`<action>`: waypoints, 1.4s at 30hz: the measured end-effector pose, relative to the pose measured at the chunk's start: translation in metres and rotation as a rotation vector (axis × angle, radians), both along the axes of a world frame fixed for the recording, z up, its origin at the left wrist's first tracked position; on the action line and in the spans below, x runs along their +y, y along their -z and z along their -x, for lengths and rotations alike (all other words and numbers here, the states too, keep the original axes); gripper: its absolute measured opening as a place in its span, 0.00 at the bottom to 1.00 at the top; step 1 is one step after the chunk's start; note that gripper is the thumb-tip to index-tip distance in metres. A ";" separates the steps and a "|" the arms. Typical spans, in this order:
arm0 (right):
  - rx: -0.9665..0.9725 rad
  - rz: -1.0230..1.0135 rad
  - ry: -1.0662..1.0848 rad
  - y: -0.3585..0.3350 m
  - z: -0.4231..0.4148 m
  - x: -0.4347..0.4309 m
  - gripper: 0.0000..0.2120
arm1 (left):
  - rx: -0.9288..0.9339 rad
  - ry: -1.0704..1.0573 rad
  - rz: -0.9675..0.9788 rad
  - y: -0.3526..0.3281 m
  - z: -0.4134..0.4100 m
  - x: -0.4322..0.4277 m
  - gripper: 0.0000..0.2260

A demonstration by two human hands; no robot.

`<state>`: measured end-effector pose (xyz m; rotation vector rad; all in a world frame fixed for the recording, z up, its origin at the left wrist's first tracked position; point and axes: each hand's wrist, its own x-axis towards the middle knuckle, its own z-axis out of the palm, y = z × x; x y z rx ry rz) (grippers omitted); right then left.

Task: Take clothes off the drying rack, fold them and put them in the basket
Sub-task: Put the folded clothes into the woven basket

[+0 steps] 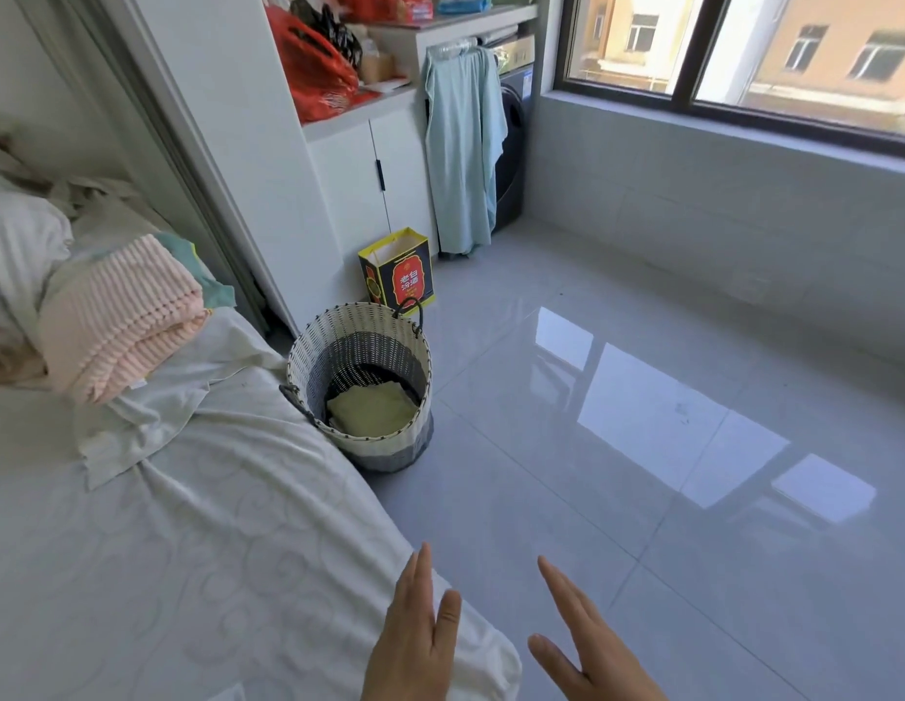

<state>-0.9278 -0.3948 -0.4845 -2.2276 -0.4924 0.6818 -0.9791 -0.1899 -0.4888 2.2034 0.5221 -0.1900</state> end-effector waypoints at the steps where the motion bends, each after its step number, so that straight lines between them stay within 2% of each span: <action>1: 0.012 -0.004 0.006 0.000 0.009 -0.001 0.37 | 0.000 0.003 0.001 -0.001 0.010 0.003 0.52; 3: 0.034 -0.020 0.018 0.002 0.027 0.002 0.37 | 0.007 0.001 -0.022 -0.002 0.029 0.011 0.48; 6: 0.077 -0.055 0.044 0.002 0.055 0.017 0.34 | 0.041 -0.002 -0.034 -0.002 0.055 0.032 0.50; 8: 0.088 -0.074 0.061 0.003 0.074 0.033 0.36 | 0.056 0.013 -0.023 0.001 0.073 0.051 0.51; 11: 0.111 -0.090 0.081 0.010 0.105 0.066 0.43 | 0.063 0.045 -0.040 0.009 0.101 0.083 0.37; 15: 0.158 -0.102 0.111 0.033 0.155 0.122 0.41 | 0.121 0.093 -0.040 0.027 0.144 0.135 0.33; 19: 0.224 -0.110 0.197 0.065 0.211 0.184 0.40 | 0.164 0.168 -0.059 0.048 0.184 0.195 0.38; 22: 0.287 -0.134 0.293 0.092 0.251 0.222 0.45 | 0.195 0.260 -0.142 0.068 0.205 0.238 0.32; 26: 0.388 -0.144 0.450 0.123 0.295 0.248 0.50 | 0.249 0.310 -0.205 0.098 0.225 0.285 0.35; 28: 0.411 -0.098 0.495 0.135 0.311 0.254 0.51 | 0.259 0.306 -0.207 0.114 0.234 0.299 0.37; 31: 0.423 -0.020 0.510 0.151 0.322 0.258 0.58 | 0.264 0.337 -0.246 0.136 0.246 0.309 0.39; 34: 0.406 0.072 0.504 0.167 0.325 0.263 0.47 | 0.292 0.367 -0.323 0.156 0.260 0.316 0.39; 36: 0.369 0.129 0.504 0.181 0.324 0.267 0.46 | 0.287 0.326 -0.376 0.167 0.274 0.323 0.40; 38: 0.354 0.199 0.499 0.188 0.319 0.271 0.48 | 0.302 0.187 -0.398 0.177 0.292 0.329 0.42; 42: 0.365 0.320 0.472 0.199 0.311 0.281 0.51 | 0.360 -0.169 -0.254 0.194 0.323 0.332 0.47</action>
